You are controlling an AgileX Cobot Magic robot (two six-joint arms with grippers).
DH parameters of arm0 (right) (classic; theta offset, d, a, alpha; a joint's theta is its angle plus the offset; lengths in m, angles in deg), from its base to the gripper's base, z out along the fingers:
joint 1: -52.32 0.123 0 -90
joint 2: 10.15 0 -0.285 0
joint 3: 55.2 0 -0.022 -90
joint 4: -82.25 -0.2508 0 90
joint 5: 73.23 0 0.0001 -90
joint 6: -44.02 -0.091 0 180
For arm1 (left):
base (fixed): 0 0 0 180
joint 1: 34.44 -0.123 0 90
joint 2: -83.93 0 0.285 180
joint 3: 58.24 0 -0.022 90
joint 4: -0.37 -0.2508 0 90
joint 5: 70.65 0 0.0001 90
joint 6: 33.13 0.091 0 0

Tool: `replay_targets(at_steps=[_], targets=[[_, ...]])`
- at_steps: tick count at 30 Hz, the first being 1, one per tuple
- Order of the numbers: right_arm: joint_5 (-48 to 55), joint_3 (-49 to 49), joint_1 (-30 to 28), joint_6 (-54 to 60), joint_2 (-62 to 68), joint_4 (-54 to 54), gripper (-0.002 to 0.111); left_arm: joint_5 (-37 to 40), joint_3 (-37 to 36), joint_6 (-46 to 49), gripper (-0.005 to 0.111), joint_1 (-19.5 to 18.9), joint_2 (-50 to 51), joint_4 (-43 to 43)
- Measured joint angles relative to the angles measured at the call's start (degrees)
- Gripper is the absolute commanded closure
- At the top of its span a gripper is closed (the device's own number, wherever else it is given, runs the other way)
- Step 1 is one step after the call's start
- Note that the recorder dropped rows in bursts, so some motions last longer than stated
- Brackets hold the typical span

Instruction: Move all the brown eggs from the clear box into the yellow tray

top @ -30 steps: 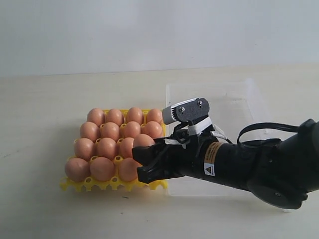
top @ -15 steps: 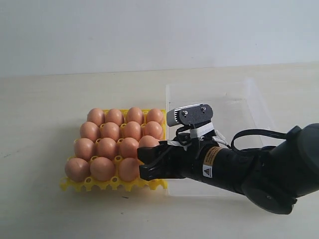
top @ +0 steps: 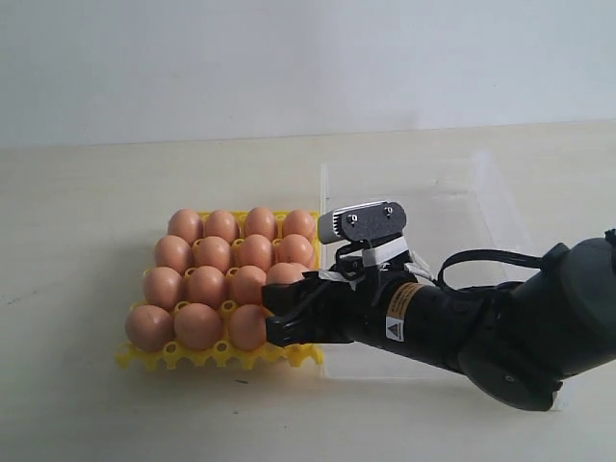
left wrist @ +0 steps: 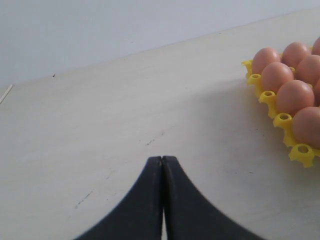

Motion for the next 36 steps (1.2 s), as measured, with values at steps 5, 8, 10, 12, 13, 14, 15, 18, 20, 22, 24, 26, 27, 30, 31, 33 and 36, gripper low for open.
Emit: replay_targets(at_steps=[5,8,10,12,13,14,15,18,20,22,24,26,27,30,31,33,36], targets=[[-0.33,0.0,0.0,0.0,0.0,-0.03,0.051,0.0,0.0,0.0,0.107,0.0,0.0,0.0],[0.61,0.0,0.0,0.49,-2.6,-0.16,0.077,0.0,0.0,0.0,0.107,0.0,0.0,0.0],[2.57,0.0,0.0,6.05,-8.56,-1.69,0.101,0.0,0.0,0.0,0.107,0.0,0.0,0.0],[4.57,0.0,0.0,13.09,-15.56,-6.82,0.108,0.0,0.0,0.0,0.107,0.0,0.0,0.0],[6.4,0.0,0.0,17.47,-19.58,-9.98,0.108,0.0,0.0,0.0,0.107,0.0,0.0,0.0],[8.16,0.1,-0.24,20.52,-23.07,-12.39,0.108,0.0,0.0,0.0,0.107,0.0,0.0,0.0],[9.7,0.1,-0.84,22.36,-25.65,-13.56,0.108,0.0,0.0,0.0,0.107,0.0,0.0,0.0],[14.15,1.42,-3.41,24.75,-32.59,-15.32,0.108,0.0,0.0,0.0,0.107,0.0,0.0,0.0],[15.68,2.48,-5.46,25.26,-36.3,-15.74,0.108,0.0,0.0,0.0,0.107,0.0,0.0,0.0],[16.37,3.95,-8.0,25.63,-40.02,-15.9,0.108,0.0,0.0,0.0,0.107,0.0,0.0,0.0],[16.59,6.0,-10.42,25.74,-43.38,-15.9,0.108,0.0,0.0,0.0,0.107,0.0,0.0,0.0],[16.59,8.39,-13.02,25.84,-47.12,-16.12,0.108,0.0,0.0,0.0,0.107,0.0,0.0,0.0],[16.59,10.33,-14.24,25.84,-49.12,-16.53,0.108,0.0,0.0,0.0,0.107,0.0,0.0,0.0],[16.7,15.29,-16.87,25.84,-55.76,-18.13,0.108,0.0,0.0,0.0,0.107,0.0,0.0,0.0],[16.84,16.84,-17.38,25.84,-57.8,-18.93,0.108,0.0,0.0,0.0,0.107,0.0,0.0,0.0],[16.84,20.66,-19.08,25.93,-62.7,-19.83,0.108,0.0,0.0,0.0,0.107,0.0,0.0,0.0],[16.84,25.53,-22.2,25.93,-68.43,-20.72,0.108,0.0,0.0,0.0,0.107,0.0,0.0,0.0]])
